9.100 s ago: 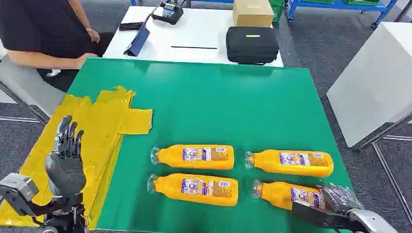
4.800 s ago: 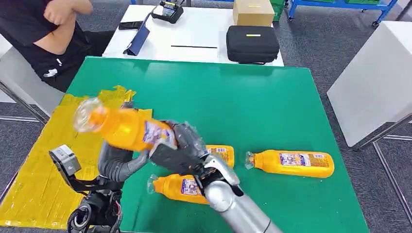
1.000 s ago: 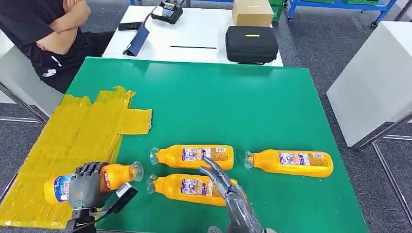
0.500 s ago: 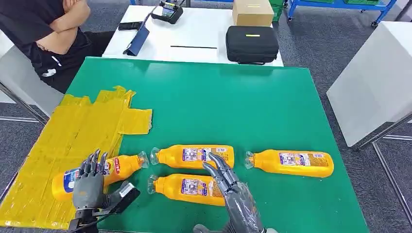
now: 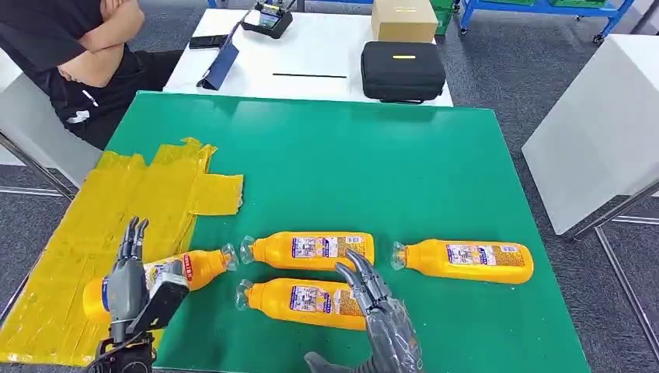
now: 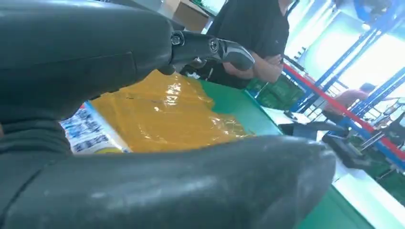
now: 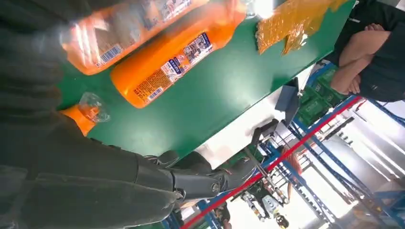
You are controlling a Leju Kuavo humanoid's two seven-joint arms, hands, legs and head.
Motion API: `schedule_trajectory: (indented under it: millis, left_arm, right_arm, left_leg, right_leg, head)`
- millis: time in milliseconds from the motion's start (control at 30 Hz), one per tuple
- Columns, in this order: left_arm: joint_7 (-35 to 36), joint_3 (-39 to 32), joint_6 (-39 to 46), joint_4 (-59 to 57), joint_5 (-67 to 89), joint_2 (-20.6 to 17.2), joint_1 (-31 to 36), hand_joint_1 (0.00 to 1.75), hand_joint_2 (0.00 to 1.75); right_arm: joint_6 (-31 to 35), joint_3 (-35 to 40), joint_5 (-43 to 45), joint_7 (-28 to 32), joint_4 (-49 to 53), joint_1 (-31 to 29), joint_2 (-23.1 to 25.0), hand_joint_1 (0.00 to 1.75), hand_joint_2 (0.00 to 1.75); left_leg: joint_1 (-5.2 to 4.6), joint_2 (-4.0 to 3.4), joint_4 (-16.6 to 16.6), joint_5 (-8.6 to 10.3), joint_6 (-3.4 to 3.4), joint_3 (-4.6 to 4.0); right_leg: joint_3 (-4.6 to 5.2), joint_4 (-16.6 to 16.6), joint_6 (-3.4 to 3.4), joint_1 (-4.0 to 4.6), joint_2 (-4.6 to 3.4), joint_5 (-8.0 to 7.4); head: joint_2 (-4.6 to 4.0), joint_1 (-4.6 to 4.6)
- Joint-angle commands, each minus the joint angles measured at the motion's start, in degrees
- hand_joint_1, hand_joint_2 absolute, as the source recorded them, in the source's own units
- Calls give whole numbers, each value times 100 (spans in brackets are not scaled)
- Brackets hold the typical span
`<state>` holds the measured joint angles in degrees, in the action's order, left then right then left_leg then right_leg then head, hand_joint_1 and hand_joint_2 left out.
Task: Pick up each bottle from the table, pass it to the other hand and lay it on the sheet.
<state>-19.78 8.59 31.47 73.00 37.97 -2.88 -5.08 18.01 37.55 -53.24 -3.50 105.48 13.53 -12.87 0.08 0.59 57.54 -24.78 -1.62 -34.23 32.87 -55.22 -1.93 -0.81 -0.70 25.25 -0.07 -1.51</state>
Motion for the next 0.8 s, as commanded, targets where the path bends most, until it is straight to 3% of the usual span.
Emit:
schedule_trajectory:
  millis: [33, 100, 167, 200, 367, 567, 800]
  left_arm:
    - [12, -140, -40, 79, -10, 88, 40, 0, 0]
    - [12, -140, -40, 79, -10, 88, 40, 0, 0]
    - [-1032, -527, -387, 663, -1887, 403, -98, 0, 0]
    - [-1184, -634, -610, 1090, -2599, 510, -192, 0, 0]
    - [-1399, -860, -1529, 2730, -4789, 755, -647, 0, 0]
    - [-997, -914, -2112, 3619, -5279, 939, -1036, 0, 0]
    - [-917, -911, -2326, 2791, -5096, 1089, -542, 0, 0]
  right_arm:
    - [14, -76, 2, -20, -178, 11, 81, 0, 175]
    - [14, -76, 2, -20, -178, 11, 81, 0, 175]
    - [-47, -12, -20, -246, -186, 42, 48, 0, 175]
    - [-41, 54, -41, -414, -219, 58, 19, 0, 175]
    - [-359, 207, -520, -1155, -443, -62, 11, 0, 175]
    - [-882, 161, -1134, -1790, -661, -150, 315, 0, 175]
    - [-1208, 480, -1189, -1710, -1767, -693, 837, 0, 175]
  left_leg:
    - [0, -3, -5, -14, 13, 36]
    - [0, -4, -4, -12, 11, 30]
    - [1, -2, -5, -10, 10, 28]
    - [3, 0, 2, -6, 5, 7]
    - [6, -6, 7, -11, 6, 5]
    - [6, -16, 3, -12, 8, 9]
    - [4, -9, -18, -3, 14, 40]
  right_leg:
    - [-34, 3, 12, 2, 9, 14]
    - [-29, 3, 11, 2, 7, 12]
    - [-28, 4, 10, 3, 9, 11]
    - [-9, 1, 5, 4, 6, 5]
    - [-8, -1, 5, 7, 2, 7]
    - [-9, 0, 9, 7, -8, 5]
    - [-36, 15, 14, 6, 1, 1]
  head:
    - [0, 0]
    - [0, 0]
    - [0, 0]
    - [0, 0]
    - [0, 2]
    - [0, 0]
    - [0, 2]
